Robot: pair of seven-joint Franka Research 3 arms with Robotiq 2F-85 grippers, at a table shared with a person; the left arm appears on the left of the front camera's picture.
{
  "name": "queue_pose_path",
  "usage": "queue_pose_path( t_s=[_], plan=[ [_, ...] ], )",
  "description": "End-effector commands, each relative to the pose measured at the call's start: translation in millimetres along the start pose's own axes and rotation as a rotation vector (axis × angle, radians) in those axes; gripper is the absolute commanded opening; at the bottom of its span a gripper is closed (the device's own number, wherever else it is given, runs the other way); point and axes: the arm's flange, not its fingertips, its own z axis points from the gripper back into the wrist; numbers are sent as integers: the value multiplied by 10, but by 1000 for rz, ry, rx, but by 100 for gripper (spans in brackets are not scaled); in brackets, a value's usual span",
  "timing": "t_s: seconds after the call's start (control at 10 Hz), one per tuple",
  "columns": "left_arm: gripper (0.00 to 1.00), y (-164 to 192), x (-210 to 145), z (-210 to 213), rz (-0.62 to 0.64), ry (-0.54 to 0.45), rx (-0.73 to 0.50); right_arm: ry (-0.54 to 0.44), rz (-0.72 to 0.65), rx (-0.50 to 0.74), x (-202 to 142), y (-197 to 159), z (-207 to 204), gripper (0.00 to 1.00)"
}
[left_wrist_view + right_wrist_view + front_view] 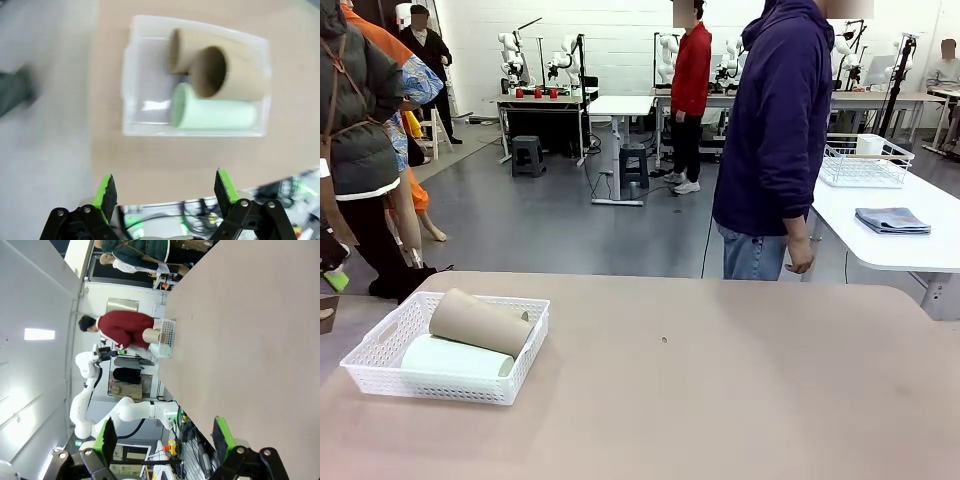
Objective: Clean and organize the cups into the basket.
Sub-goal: Move the Organizing basket back to the left side of the table.
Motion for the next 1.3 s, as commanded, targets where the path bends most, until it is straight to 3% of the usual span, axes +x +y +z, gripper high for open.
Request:
queue_pose_path(
  t_s=[0.0, 0.1, 0.3, 0.5, 0.8, 1.2],
  plan=[
    [100, 611, 254, 272, 50, 92, -653, -5, 3, -9, -10, 17, -24, 100],
    [100, 974, 194, 348, 76, 43, -800, -5, 3, -9, -10, 17, -24, 100],
    [100, 1571, 104, 425, 118, -53, -977, -5, 3, -9, -10, 17, -24, 100],
    [100, 2212, 46, 379, 124, -73, -1158, -5, 3, -9, -10, 17, -24, 100],
    [100, 2789, 16, 94, 125, -69, -1267, -5, 3, -9, -10, 17, -24, 100],
    [100, 2987, -16, 67, 120, -94, -1310, -5, 3, -9, -10, 17, -24, 100]
  ],
)
